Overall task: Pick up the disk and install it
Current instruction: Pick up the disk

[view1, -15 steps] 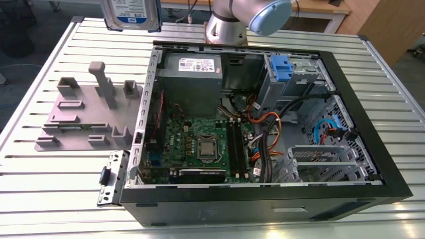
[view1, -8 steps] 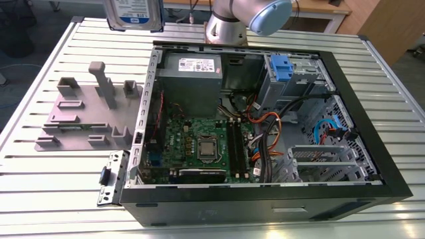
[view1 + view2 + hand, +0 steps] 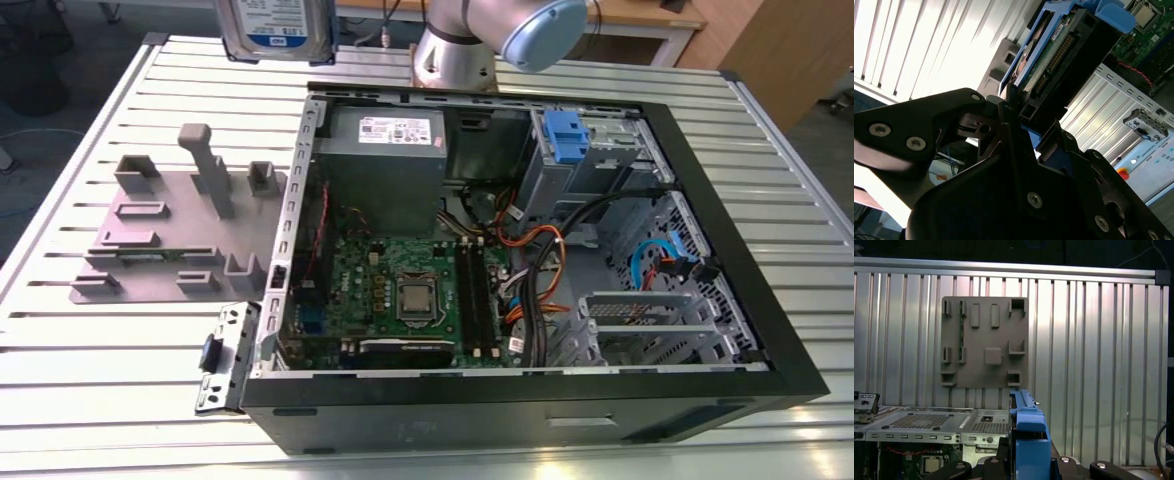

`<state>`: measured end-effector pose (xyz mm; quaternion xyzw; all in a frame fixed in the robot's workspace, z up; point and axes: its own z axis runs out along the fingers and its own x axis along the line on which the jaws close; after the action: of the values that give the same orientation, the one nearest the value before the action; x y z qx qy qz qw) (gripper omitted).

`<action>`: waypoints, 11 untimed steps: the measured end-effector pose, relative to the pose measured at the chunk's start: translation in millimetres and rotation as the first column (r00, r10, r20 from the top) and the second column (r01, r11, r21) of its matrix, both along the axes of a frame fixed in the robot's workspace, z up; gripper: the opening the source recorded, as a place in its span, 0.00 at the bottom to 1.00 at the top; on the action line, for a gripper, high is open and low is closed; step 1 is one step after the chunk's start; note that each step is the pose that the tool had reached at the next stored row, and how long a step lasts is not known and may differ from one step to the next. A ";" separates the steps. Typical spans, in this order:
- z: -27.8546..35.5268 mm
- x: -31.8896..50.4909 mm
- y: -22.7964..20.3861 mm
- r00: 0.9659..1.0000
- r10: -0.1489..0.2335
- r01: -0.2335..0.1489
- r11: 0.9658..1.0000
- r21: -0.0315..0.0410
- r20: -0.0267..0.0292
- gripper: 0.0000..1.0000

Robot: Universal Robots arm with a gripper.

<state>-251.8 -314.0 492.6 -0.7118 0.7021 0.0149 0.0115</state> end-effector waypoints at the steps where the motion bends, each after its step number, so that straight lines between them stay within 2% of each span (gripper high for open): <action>1: 0.0 0.9 0.0 1.000 0.000 0.000 1.000 0.000 0.000 0.36; 11: 0.0 12.5 0.0 1.000 0.000 0.000 1.000 0.000 0.000 0.36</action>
<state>-239.2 -314.0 492.6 -0.7118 0.7021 0.0149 0.0115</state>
